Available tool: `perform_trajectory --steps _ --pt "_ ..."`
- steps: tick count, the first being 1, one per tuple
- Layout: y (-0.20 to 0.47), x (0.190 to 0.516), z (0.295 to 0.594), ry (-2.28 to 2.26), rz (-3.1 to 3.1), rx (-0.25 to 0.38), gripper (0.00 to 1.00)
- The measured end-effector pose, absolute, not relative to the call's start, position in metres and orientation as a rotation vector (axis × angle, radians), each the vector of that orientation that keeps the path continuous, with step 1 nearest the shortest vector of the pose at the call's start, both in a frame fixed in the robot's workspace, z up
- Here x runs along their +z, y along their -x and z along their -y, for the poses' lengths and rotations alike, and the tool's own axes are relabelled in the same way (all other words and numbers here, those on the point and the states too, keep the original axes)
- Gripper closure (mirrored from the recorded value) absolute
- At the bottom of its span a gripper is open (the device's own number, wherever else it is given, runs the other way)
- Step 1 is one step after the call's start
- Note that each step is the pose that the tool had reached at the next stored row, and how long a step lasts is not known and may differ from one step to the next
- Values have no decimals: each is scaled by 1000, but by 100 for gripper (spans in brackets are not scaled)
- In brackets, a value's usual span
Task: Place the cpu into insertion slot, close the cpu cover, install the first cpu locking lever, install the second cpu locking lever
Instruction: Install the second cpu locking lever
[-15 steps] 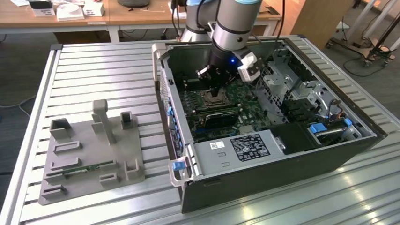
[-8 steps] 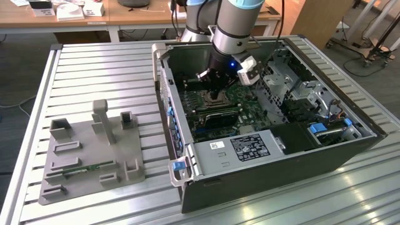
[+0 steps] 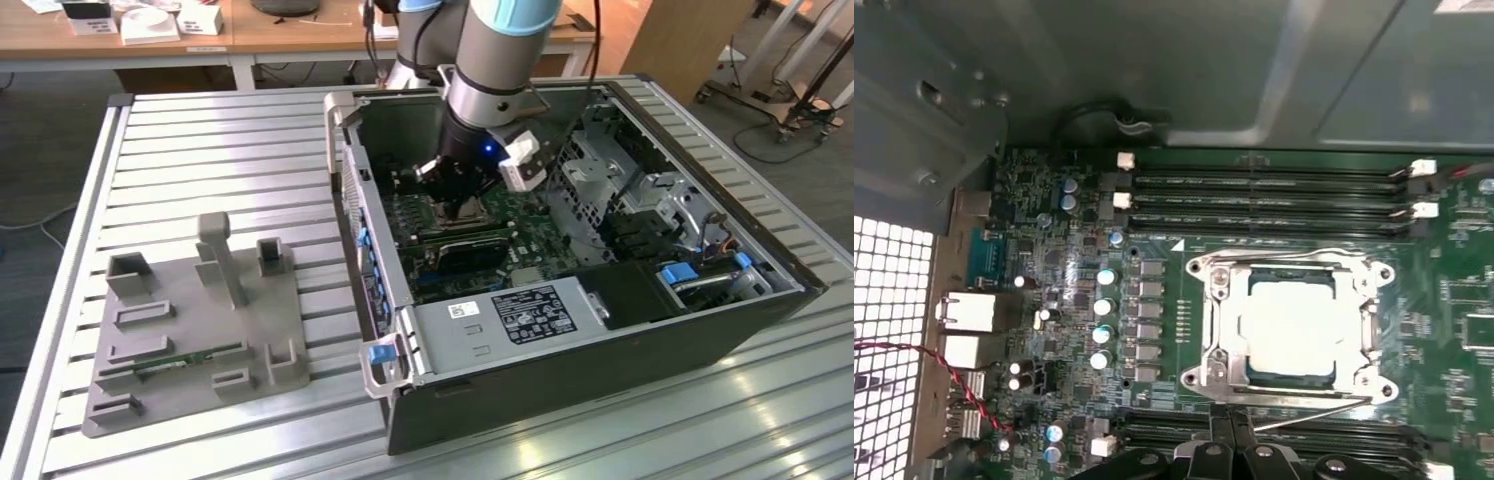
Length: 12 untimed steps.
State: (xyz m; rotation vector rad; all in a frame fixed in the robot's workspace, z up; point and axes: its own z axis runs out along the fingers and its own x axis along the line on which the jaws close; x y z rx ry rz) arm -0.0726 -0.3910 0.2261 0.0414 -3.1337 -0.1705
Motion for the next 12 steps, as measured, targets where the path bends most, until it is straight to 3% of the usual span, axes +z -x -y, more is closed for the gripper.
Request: perform_trajectory --steps 12 --pt "78 208 391 -41 3130 -170 90"
